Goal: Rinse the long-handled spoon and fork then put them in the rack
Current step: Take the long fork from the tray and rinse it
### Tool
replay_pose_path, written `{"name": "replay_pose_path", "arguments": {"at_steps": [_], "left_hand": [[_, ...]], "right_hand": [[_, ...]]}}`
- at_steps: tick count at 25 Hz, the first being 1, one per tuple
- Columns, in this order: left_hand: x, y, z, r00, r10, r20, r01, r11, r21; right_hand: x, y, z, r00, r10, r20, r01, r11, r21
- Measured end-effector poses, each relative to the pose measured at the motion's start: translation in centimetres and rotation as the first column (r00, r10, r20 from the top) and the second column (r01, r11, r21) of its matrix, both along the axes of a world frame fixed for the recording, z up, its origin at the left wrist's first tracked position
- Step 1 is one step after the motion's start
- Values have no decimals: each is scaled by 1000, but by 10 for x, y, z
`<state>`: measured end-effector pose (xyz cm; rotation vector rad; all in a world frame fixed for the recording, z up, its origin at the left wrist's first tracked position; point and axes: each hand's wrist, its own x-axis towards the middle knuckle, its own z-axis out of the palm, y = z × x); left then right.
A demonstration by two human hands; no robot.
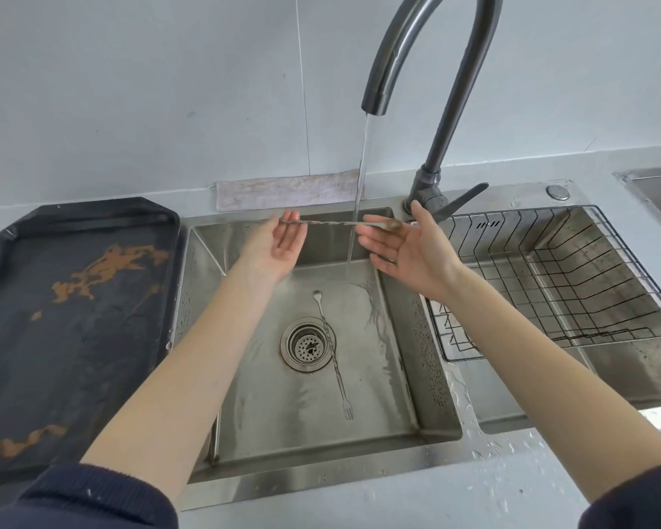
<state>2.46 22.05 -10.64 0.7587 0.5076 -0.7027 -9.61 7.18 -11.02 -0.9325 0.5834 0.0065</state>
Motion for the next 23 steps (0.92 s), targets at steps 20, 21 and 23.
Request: {"name": "replay_pose_path", "arguments": {"at_steps": [20, 21, 23], "left_hand": [[-33, 29, -57, 921, -389, -25, 371, 853, 367], [-33, 26, -51, 881, -467, 80, 369, 782, 502], [-32, 16, -37, 721, -621, 308, 244, 643, 726]], "right_hand": [[45, 24, 10, 992, -104, -68, 28, 721, -692], [45, 24, 10, 992, -106, -71, 24, 705, -709], [46, 24, 11, 993, -107, -58, 29, 672, -740]]}}
